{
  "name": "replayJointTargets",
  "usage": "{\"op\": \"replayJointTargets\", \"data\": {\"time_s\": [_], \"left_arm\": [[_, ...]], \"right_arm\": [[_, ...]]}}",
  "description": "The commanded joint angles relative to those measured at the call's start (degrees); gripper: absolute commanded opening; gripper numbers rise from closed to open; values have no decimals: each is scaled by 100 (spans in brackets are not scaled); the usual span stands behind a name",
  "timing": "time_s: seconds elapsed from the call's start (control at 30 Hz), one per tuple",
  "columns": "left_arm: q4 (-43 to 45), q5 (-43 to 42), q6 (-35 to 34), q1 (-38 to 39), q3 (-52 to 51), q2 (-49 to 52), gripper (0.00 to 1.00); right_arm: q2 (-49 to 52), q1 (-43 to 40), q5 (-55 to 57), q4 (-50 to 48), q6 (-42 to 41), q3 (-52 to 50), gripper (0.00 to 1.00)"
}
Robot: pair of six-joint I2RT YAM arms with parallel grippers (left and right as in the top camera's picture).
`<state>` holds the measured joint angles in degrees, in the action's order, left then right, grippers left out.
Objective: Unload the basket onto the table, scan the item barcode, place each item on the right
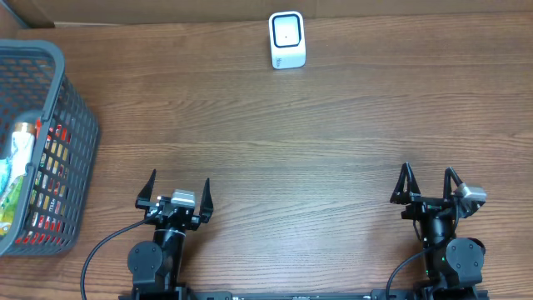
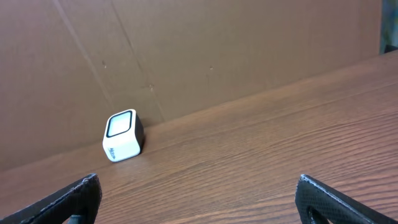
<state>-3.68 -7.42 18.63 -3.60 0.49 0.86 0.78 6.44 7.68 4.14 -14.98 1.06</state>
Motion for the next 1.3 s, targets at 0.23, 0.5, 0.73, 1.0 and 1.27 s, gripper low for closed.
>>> {"op": "replayJointTargets", "data": {"time_s": [0.23, 0.5, 0.73, 1.0, 1.27], "left_arm": [[-15, 39, 63, 22, -22, -59, 99], [-15, 39, 63, 22, -22, -59, 100], [-15, 39, 63, 22, -22, -59, 100], [-15, 39, 63, 22, -22, -59, 100], [-15, 39, 63, 22, -22, -59, 100]], "right_arm": [[-61, 31, -26, -20, 24, -61, 100], [-61, 31, -26, -20, 22, -61, 100], [-61, 31, 79, -22, 26, -59, 100], [-61, 31, 59, -22, 24, -59, 100], [-61, 31, 59, -22, 24, -59, 100]]}}
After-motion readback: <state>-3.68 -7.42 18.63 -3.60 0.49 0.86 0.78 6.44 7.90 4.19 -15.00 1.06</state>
